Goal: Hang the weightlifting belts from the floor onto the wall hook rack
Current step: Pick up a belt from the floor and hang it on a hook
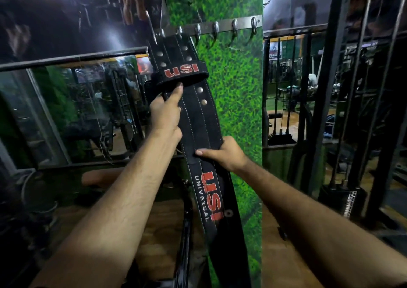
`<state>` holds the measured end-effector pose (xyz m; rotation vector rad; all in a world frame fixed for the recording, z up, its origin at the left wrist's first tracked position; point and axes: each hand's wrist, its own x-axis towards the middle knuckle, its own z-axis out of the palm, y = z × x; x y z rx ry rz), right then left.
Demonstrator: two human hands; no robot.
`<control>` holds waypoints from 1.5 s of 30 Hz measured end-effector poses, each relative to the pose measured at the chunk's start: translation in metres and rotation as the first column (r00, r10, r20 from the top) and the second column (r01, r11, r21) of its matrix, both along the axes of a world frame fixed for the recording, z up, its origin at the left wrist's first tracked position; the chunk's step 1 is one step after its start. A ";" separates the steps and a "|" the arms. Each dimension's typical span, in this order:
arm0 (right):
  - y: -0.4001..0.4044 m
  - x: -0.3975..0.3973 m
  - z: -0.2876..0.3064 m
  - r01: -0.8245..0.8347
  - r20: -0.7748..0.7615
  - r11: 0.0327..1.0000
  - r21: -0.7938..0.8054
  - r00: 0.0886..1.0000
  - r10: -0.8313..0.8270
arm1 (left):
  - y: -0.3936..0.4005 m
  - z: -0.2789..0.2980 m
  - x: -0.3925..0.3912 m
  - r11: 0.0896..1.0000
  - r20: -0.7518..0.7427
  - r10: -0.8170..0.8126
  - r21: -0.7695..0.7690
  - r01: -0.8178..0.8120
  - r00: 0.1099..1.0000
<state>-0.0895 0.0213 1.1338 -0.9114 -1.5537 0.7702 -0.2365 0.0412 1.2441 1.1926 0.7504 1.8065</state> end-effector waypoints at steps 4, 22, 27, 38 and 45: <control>0.000 0.003 -0.032 -0.003 0.063 0.990 -0.139 0.998 0.012 | 0.002 -0.021 0.000 0.996 -0.009 0.032 -0.088 -0.033 0.999; -0.009 -0.018 0.014 0.092 0.009 0.988 -0.122 0.996 -0.091 | 0.013 -0.019 -0.041 0.996 -0.009 -0.058 -0.063 0.057 0.998; -0.009 -0.041 0.043 0.153 -0.235 0.987 -0.054 0.958 -0.161 | 0.017 -0.036 -0.049 0.995 -0.032 -0.084 -0.057 0.082 0.996; -0.010 -0.064 0.064 0.247 -0.204 0.964 -0.099 0.943 -0.263 | 0.019 -0.070 -0.068 0.892 -0.107 -0.406 -0.263 0.368 0.908; -0.010 -0.030 0.065 0.200 -0.165 0.969 -0.146 0.961 -0.223 | 0.023 -0.047 -0.066 0.736 -0.061 -0.674 -0.142 0.662 0.736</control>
